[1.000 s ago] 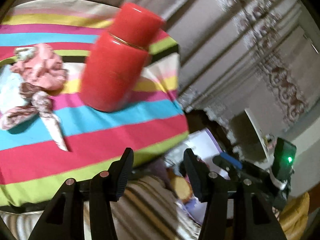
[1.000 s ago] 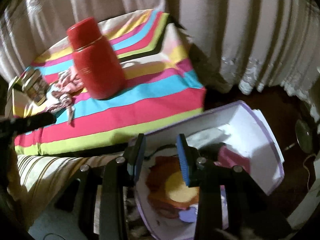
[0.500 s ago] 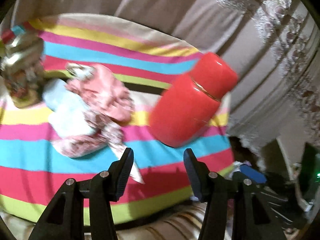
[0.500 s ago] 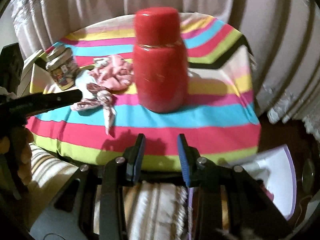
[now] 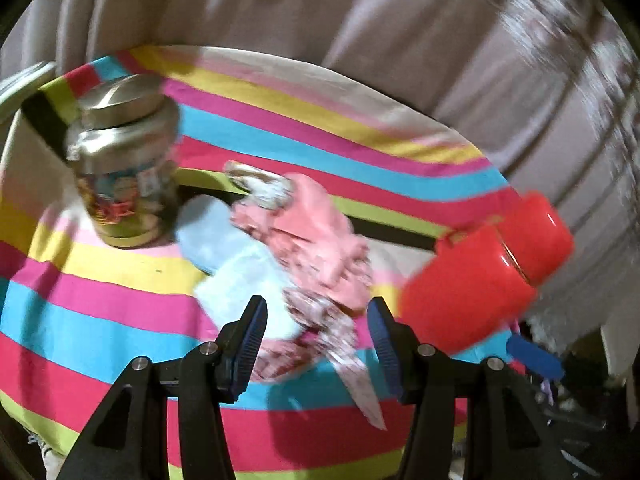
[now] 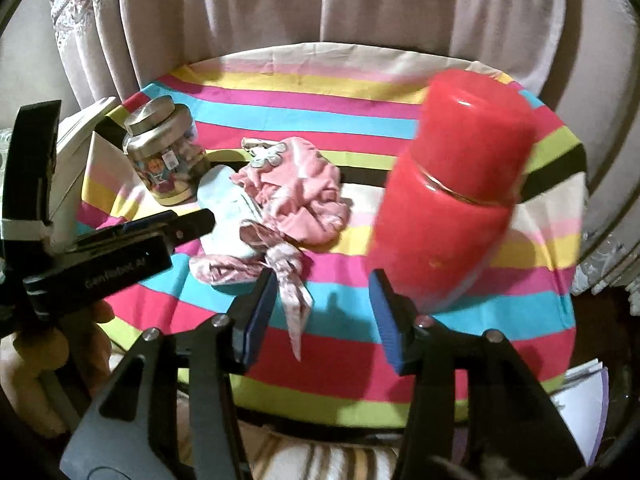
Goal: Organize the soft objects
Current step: 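Move both open tools back over the remaining clothes on the bed, then grasp the white towel with the left tool while the right grasps the pink patterned cloth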
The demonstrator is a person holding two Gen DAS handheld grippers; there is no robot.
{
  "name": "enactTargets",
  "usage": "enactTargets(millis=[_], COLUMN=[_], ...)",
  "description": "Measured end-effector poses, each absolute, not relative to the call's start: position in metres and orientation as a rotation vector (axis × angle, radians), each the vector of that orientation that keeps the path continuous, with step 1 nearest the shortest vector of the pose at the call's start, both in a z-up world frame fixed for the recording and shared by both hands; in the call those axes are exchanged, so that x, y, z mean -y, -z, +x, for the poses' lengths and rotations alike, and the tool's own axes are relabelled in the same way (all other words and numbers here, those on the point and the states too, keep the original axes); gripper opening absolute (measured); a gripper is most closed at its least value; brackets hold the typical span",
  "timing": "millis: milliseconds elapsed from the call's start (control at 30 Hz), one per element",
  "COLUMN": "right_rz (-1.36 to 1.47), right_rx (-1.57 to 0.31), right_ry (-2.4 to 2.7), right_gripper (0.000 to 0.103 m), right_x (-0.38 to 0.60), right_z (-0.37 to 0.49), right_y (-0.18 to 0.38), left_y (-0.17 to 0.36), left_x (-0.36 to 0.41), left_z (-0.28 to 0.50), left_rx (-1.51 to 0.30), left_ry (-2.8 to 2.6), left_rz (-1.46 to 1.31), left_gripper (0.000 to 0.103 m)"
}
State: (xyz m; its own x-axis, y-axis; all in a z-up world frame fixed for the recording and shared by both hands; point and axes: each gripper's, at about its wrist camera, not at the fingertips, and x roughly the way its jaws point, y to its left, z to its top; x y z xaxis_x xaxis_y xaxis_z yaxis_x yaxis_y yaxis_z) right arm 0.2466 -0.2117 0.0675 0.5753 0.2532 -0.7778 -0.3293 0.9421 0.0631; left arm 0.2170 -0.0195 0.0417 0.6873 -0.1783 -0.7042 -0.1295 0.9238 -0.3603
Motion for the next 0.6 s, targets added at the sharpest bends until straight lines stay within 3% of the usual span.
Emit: enactTargets(millis=[267, 600], right_rz=[-0.145, -0.245], right_rx=[-0.94, -0.977], right_ry=[-0.377, -0.453], right_gripper=[0.052, 0.052], right_x=[0.175, 0.145], right_z=[0.276, 0.295], right_y=[-0.031, 0.026], left_y=[-0.019, 0.034], left_x=[-0.054, -0.069], left_z=[0.231, 0.244], left_rx=[-0.791, -0.85], left_ry=[-0.106, -0.128], left_rz=[-0.525, -0.599], left_gripper=[0.053, 0.053])
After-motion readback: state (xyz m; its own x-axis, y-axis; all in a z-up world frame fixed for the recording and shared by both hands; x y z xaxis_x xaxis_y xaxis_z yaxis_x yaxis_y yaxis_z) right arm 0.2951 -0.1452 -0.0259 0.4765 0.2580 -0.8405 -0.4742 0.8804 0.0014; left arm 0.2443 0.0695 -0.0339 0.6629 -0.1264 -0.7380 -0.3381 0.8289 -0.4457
